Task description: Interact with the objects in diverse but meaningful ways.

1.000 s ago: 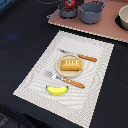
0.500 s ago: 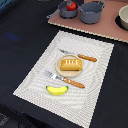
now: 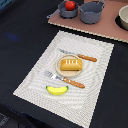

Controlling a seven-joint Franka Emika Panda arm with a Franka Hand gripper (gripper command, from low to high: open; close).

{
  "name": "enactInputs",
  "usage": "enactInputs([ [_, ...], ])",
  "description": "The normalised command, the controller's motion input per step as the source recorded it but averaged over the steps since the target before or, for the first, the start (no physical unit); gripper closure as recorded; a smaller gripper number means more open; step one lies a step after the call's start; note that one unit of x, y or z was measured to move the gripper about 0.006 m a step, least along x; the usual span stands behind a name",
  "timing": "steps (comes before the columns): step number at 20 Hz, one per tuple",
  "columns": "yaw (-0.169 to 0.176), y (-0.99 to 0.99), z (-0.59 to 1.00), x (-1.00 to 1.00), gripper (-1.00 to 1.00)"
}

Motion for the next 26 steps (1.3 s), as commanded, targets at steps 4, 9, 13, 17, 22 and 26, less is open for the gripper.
enactInputs([
  [4, 0.0, -0.05, 0.33, 1.0, -1.0],
  [9, 0.0, -0.11, 0.26, 0.93, -1.0],
  [13, 0.031, -0.2, 0.04, 0.7, -1.0],
  [17, 0.074, -0.16, 0.26, 0.53, -1.0],
  [22, 0.15, -0.11, 0.29, 0.15, -1.0],
  [26, 0.133, -0.1, 0.38, 0.18, -1.0],
])
